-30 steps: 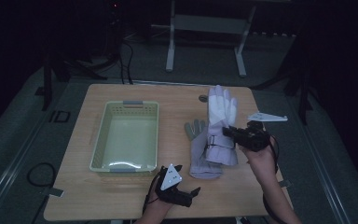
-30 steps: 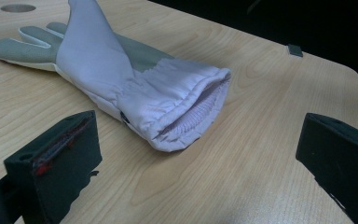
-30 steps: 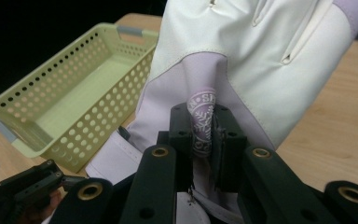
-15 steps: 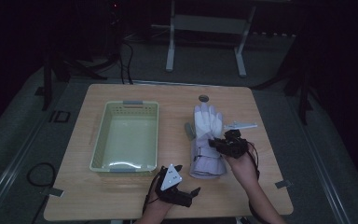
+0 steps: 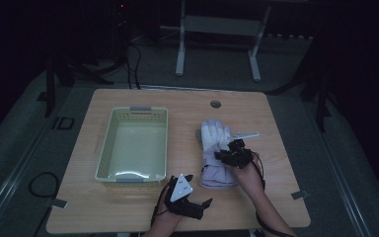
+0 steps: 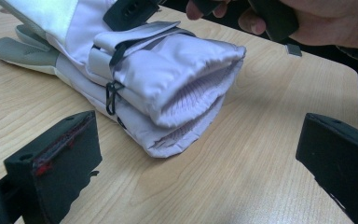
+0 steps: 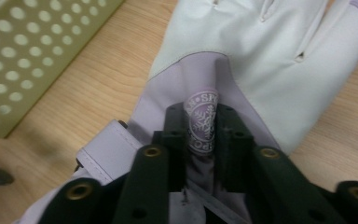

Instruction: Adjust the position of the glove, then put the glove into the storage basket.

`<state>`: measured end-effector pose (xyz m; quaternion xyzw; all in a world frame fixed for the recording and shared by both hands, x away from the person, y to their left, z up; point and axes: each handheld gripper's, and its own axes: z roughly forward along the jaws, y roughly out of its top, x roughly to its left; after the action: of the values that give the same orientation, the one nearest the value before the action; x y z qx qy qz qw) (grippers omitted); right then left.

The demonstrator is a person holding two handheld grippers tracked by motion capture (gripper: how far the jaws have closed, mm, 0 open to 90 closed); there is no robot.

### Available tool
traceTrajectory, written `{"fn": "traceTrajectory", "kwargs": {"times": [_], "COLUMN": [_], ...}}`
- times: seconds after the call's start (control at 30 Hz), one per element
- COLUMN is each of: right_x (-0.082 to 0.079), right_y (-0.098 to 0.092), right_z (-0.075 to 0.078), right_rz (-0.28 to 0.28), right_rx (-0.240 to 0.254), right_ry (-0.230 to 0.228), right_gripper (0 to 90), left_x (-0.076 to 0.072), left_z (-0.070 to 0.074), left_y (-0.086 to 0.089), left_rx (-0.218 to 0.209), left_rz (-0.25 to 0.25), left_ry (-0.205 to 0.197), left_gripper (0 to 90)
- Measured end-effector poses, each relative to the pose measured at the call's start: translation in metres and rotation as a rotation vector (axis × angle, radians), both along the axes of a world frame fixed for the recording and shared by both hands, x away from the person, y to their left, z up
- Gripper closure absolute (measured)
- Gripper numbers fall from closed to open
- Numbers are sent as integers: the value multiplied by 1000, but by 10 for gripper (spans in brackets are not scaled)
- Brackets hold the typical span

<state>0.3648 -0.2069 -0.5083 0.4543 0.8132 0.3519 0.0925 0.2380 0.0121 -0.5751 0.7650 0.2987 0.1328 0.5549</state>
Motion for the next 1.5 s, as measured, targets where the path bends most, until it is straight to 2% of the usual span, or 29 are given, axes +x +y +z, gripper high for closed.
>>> {"fn": "traceTrajectory", "kwargs": {"times": [0.1, 0.13, 0.27, 0.4, 0.5, 0.6, 0.63, 0.7, 0.8, 0.83, 0.87, 0.9, 0.97, 1.0, 1.07, 1.13, 1.2, 1.23, 1.27, 1.37, 1.5], "right_x": [0, 0, -4, -4, -3, -4, -5, -7, -8, -9, -10, -10, -9, -9, -9, -10, -10, -11, -12, -12, -14], "right_y": [-6, -8, -13, -20, -24, -28, -29, -31, -34, -36, -39, -42, -47, -47, -56, -62, -64, -66, -70, -76, -84], "right_z": [3, 3, 7, 12, 12, 14, 14, 17, 21, 22, 26, 27, 29, 29, 30, 33, 34, 34, 36, 38, 40], "right_rz": [32, 47, 87, 140, 155, 164, 166, 183, 190, 195, 192, 194, 190, 190, 174, 172, 179, 184, 179, 173, 176], "right_rx": [45, 52, 65, 118, 111, 152, 151, 124, 108, 108, 82, 78, 80, 80, 73, 77, 76, 72, 50, 61, 73], "right_ry": [-10, -21, -99, -79, -73, -102, -110, -173, -194, -209, -248, -270, -295, -295, -300, -287, -284, -276, -275, -253, -256], "right_gripper": [607, 531, 325, 217, 145, 146, 145, 145, 147, 147, 147, 144, 144, 144, 148, 152, 152, 151, 150, 139, 116], "left_x": [0, 0, 0, 1, 2, 2, 2, 1, 0, -1, -1, -2, -6, -6, -12, -12, -12, -10, -9, -3, 12], "left_z": [0, 0, 0, 0, 0, 0, 0, 0, 0, 2, 4, 7, 13, 13, 25, 33, 36, 44, 46, 56, 69], "left_y": [0, 0, 0, 1, 1, 1, 1, 1, 0, -1, -3, -5, -8, -8, -13, -15, -17, -18, -19, -19, -18], "left_rx": [1, 2, 1, -16, -20, -23, -24, -28, -27, -30, -13, 14, 10, 10, 2, 7, 8, 14, 7, 0, -18], "left_rz": [1, 0, 1, 4, 0, 4, 3, 1, -11, -50, -74, -101, -136, -136, -151, -126, -117, -101, -102, -95, -60], "left_ry": [3, 0, 5, 10, 20, 25, 25, 17, 10, 22, 29, 30, 17, 17, -1, 1, 14, 42, 53, 86, 84], "left_gripper": [0, 0, 0, 1, 0, 0, 0, 0, 0, 0, 0, 0, 1, 0, 0, 0, 0, 0, 0, 0, 0]}}
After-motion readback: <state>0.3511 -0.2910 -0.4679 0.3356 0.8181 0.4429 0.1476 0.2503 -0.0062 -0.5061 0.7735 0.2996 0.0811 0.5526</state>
